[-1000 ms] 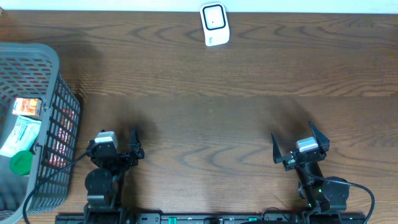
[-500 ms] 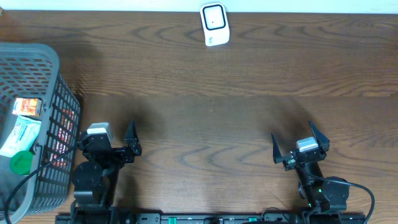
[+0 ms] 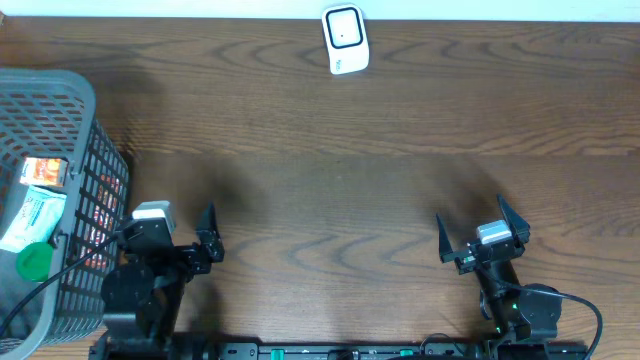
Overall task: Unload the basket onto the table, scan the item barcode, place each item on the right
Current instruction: 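Move the left gripper up and over into the grey basket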
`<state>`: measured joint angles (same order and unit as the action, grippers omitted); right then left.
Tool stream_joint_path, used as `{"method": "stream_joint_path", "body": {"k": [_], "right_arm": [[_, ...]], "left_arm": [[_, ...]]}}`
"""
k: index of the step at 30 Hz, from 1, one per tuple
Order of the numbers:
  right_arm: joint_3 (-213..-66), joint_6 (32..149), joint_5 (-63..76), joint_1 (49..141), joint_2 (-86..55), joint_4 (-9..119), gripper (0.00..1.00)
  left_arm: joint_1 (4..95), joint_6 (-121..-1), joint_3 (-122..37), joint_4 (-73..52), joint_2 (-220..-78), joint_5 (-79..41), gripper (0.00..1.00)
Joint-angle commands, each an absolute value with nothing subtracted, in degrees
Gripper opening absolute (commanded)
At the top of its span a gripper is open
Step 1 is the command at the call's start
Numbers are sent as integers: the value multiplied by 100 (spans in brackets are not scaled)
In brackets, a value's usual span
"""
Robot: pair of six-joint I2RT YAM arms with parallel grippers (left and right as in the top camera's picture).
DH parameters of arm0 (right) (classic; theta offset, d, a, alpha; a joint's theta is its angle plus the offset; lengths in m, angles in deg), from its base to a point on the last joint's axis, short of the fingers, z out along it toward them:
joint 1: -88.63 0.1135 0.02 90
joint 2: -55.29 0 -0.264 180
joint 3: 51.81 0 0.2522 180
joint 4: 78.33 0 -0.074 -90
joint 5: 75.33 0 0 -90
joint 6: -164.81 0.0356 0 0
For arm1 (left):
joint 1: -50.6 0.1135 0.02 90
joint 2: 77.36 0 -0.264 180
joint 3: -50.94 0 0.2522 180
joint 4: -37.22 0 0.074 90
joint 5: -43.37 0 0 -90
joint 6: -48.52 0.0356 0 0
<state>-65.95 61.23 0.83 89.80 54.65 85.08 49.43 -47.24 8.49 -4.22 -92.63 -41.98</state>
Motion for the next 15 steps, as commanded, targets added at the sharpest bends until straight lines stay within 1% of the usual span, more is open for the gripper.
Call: {"method": "stream_joint_path", "body": {"k": [1,9,15], "right_arm": [[-6588,6214,109,8936,5491,8484,99],[-6588,6214,109,8936,5491,8484,99],[-6588,6214,109,8936,5491,8484,99]], "left_arm": [[4961,-4652,379,-776,-9267,-4098,90],[4961,-4652,-191,-1303,-9425,-4096,90],[4961,-4649,-714,-1624,-10292,-3816,90]]}}
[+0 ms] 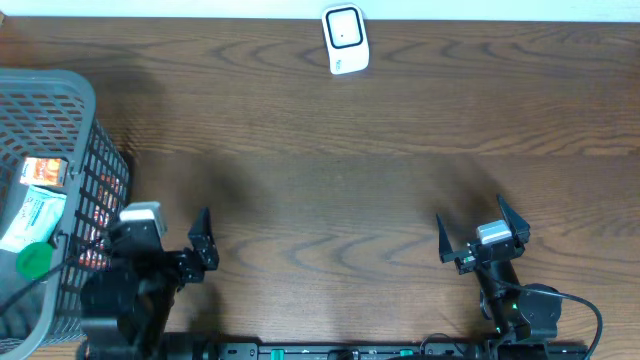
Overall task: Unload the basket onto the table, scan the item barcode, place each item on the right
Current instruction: 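Move the left gripper up and over into the grey basket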
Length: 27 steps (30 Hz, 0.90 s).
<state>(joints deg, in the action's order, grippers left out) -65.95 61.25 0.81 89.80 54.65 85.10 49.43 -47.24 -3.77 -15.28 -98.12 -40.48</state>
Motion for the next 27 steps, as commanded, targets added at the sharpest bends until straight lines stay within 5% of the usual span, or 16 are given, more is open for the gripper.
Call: {"method": "stream_joint_path", "body": {"k": [1,27], "right_arm": [[-6588,6214,109,8936,5491,8484,99],[-6588,6214,109,8936,5491,8484,99]], "left_arm": [[4961,-4649,-845,-1687,-10509,-3798,90],[4963,-4656,-2089,-2479,-12598,-2909,90]]}}
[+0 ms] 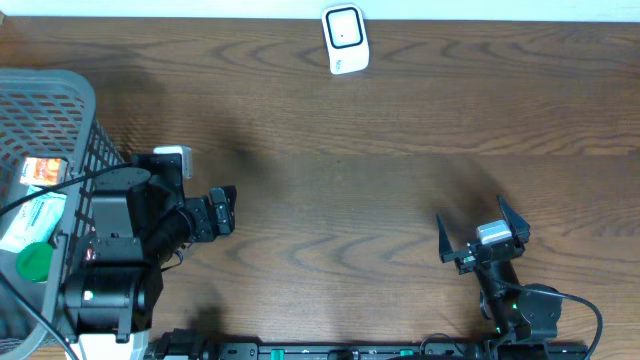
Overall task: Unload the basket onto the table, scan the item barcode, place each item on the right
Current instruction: 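Move the left gripper up and over into the grey basket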
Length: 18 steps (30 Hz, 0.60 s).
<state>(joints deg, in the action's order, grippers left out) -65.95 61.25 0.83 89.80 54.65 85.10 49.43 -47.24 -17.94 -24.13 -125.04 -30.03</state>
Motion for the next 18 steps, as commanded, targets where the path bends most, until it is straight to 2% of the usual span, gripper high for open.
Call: {"method": "stream_joint_path", "body": {"k": [1,12,18], "right_arm": [[-6588,6214,111,8936,5491,8484,99],[-6588,6214,109,8936,5491,8484,99],[-6588,6214,109,8936,5491,8484,99]], "left_arm": [[4963,-4656,-2180,-2557,-12651,-2911,90],[4967,-4689,-3632,-3525,-13324,-2985,91],[4967,-5244,-4143,-3880,-13567,-4255,91]]}}
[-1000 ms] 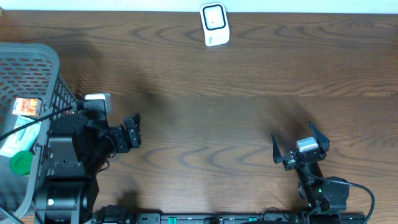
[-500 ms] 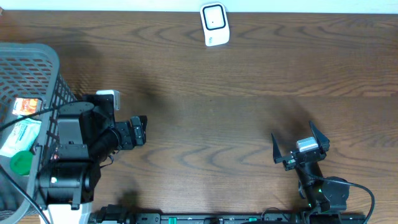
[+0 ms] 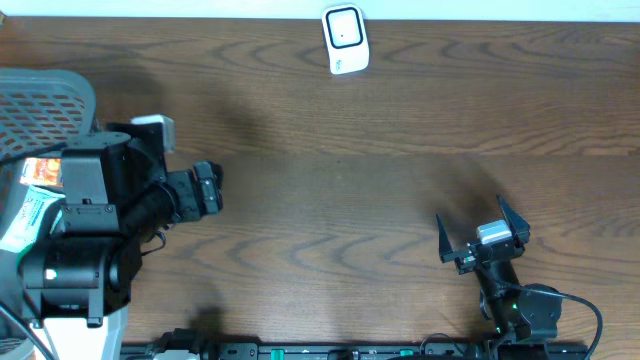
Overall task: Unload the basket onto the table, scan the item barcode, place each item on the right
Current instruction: 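Move the left gripper up and over into the grey basket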
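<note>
The white barcode scanner (image 3: 345,38) stands at the far edge of the table. At the left a grey mesh basket (image 3: 50,85) holds an orange box (image 3: 42,170) and a white-and-green packet (image 3: 28,215). My left arm is raised over the basket's right side. Its left gripper (image 3: 208,188) points right over the bare wood, and its fingers look apart with nothing in them. My right gripper (image 3: 469,208) rests open and empty near the front right edge.
The wooden table (image 3: 340,200) stretches between the two arms and back to the scanner. The left arm's body hides the basket's near right part. The basket's wall stands up at the table's left end.
My left arm has shifted left and further back, now covering more of the basket. Its gripper went from about mid-left of the table to slightly higher and leftward. The right arm is unchanged.
Both grippers first rested open near the front edge, the left one beside the basket. The left arm then edged left, then stood raised and large in view beside the basket, and now hangs partly over the basket. The right arm never moved.
</note>
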`<state>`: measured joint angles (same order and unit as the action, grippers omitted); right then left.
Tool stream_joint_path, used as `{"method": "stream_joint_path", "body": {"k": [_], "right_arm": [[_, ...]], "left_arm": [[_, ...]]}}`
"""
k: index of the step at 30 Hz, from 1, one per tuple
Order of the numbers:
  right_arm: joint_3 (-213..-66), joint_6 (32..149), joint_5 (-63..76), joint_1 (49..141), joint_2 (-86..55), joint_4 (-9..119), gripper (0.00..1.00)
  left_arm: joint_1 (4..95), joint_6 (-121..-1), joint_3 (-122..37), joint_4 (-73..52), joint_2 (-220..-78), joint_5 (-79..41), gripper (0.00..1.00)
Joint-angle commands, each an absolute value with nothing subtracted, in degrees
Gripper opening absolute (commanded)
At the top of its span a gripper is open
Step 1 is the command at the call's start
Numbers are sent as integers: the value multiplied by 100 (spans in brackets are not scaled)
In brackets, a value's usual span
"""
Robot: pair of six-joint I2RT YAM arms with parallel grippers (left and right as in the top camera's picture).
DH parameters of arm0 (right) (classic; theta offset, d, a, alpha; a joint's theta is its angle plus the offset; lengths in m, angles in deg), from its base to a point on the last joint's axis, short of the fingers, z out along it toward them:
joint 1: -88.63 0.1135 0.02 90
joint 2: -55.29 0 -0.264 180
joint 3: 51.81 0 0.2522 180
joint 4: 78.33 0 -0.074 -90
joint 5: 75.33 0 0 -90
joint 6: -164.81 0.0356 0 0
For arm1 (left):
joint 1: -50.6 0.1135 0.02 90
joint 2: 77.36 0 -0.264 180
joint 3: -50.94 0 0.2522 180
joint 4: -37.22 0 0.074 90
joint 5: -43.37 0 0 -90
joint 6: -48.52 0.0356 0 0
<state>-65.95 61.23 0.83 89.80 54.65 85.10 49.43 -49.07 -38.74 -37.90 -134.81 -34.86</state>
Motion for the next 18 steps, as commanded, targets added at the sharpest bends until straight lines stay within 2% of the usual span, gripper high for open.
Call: {"method": "stream_joint_path", "body": {"k": [1,10,18], "right_arm": [[-6588,6214,109,8936,5491,8484,99],[-6588,6214,109,8936,5491,8484,99],[-6588,6214,109,8936,5491,8484,99]], "left_arm": [[4970,-5355,-4213,-3934,-13584,-4426,90],[5147,-6643,-4762,-4391,-13597,-6061,90],[6489,-6927,-4945,-4422,-13661,-6170,90]]}}
